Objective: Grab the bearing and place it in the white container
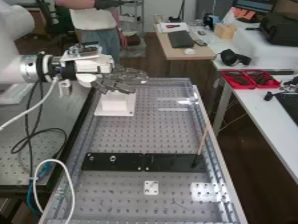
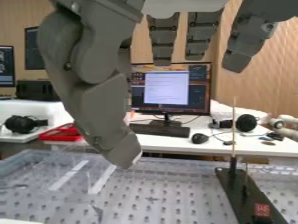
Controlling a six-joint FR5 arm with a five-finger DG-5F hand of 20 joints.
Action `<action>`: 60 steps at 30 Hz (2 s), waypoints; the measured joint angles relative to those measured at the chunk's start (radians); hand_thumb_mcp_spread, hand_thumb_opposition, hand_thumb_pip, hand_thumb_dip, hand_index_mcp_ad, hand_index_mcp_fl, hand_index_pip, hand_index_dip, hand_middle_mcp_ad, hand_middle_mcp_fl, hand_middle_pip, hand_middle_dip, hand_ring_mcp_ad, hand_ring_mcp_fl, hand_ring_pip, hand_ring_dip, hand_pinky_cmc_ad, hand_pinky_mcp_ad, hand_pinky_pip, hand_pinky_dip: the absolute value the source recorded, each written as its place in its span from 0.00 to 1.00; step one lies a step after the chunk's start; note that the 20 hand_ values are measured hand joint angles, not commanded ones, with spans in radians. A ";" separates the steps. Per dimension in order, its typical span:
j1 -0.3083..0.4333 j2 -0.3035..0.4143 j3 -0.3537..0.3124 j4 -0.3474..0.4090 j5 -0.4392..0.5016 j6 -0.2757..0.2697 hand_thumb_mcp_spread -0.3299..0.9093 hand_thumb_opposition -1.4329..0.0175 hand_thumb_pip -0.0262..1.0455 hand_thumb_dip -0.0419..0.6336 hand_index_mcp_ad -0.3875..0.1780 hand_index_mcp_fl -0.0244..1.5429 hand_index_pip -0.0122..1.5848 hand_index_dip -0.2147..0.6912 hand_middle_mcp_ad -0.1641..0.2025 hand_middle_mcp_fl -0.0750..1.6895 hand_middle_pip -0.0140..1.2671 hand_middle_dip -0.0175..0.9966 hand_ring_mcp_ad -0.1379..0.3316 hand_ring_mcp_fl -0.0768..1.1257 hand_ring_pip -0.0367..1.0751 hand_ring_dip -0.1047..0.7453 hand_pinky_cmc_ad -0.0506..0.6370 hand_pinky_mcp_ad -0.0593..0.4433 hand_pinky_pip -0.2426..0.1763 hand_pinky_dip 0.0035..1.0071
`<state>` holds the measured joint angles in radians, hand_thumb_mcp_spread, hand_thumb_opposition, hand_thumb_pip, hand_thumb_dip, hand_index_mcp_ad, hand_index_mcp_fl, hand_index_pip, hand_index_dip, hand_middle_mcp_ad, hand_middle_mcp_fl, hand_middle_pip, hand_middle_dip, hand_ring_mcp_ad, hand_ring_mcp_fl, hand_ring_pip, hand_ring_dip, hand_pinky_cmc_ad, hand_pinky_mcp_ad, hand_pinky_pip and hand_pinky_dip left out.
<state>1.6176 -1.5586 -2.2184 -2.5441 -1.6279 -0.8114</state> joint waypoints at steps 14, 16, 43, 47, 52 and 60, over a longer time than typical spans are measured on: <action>0.278 0.071 -0.056 -0.020 0.302 0.029 0.72 0.29 0.57 0.50 0.34 0.24 0.91 0.34 0.66 0.05 0.11 0.18 0.59 0.06 0.11 0.21 0.62 0.71 0.37 0.17; 0.324 0.076 -0.064 -0.020 0.358 0.039 0.72 0.29 0.57 0.50 0.33 0.24 0.91 0.34 0.66 0.05 0.11 0.18 0.59 0.06 0.11 0.21 0.62 0.71 0.37 0.18; 0.542 -0.023 -0.114 0.055 0.759 0.237 0.72 0.29 0.57 0.50 0.33 0.24 0.91 0.34 0.68 0.05 0.11 0.18 0.59 0.06 0.11 0.21 0.62 0.71 0.37 0.17; 0.556 -0.039 -0.112 0.053 0.778 0.265 0.72 0.29 0.57 0.50 0.33 0.24 0.91 0.34 0.68 0.05 0.11 0.18 0.60 0.06 0.11 0.21 0.62 0.71 0.37 0.17; 0.564 -0.074 -0.105 0.047 0.794 0.307 0.72 0.29 0.57 0.50 0.33 0.24 0.91 0.34 0.67 0.05 0.11 0.18 0.60 0.06 0.11 0.21 0.62 0.71 0.37 0.17; 0.562 -0.141 -0.080 0.030 0.790 0.361 0.73 0.29 0.57 0.50 0.33 0.25 0.91 0.34 0.67 0.05 0.11 0.18 0.60 0.06 0.11 0.21 0.62 0.71 0.37 0.17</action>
<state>2.1795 -1.6996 -2.2982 -2.5136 -0.8375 -0.4504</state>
